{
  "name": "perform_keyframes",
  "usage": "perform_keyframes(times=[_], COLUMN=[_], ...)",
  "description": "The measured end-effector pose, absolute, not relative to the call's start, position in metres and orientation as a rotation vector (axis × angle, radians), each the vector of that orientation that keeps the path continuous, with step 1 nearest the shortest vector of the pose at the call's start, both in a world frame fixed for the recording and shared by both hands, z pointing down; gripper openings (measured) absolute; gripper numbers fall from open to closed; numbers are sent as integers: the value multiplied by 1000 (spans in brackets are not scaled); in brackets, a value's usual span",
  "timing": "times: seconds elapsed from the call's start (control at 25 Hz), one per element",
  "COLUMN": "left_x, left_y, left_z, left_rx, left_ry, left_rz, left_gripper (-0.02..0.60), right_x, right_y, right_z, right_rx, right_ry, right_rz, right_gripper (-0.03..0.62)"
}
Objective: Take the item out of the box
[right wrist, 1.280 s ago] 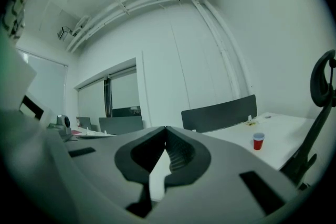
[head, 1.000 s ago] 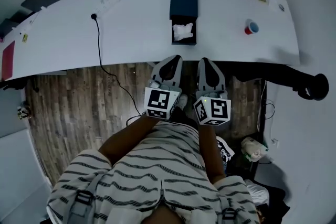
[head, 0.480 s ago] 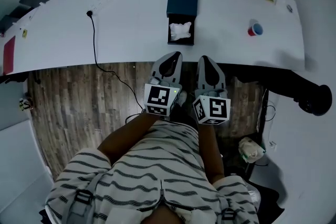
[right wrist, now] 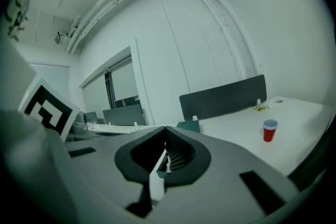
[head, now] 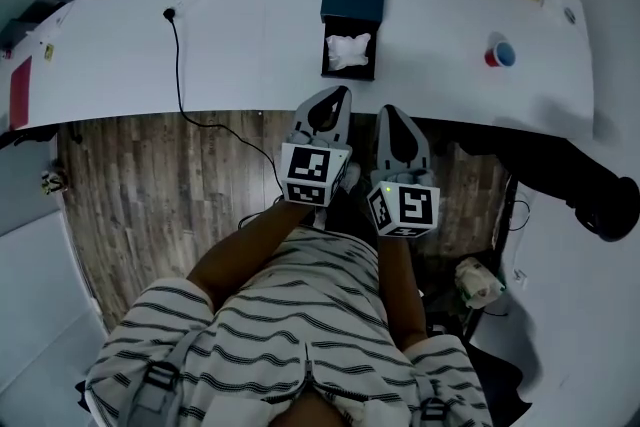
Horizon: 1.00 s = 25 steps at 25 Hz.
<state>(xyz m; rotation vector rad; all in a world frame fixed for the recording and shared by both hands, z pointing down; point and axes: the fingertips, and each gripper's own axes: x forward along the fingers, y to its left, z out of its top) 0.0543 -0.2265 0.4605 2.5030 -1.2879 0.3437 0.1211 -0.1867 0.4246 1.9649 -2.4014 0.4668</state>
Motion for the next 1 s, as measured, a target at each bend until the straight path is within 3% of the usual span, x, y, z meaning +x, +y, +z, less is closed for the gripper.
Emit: perform_keyframes(times=[1.0], left_x=[74], left_y=[-290], left_z=[540], left_rx=[2345], left_ry=[-1302], left_rz=[579], left_gripper=[26], right_x=[127], right_y=[-200], right_z=[469], right_rx=[1871], right_ry=[-2346], right_rz=[512], right_gripper=[18])
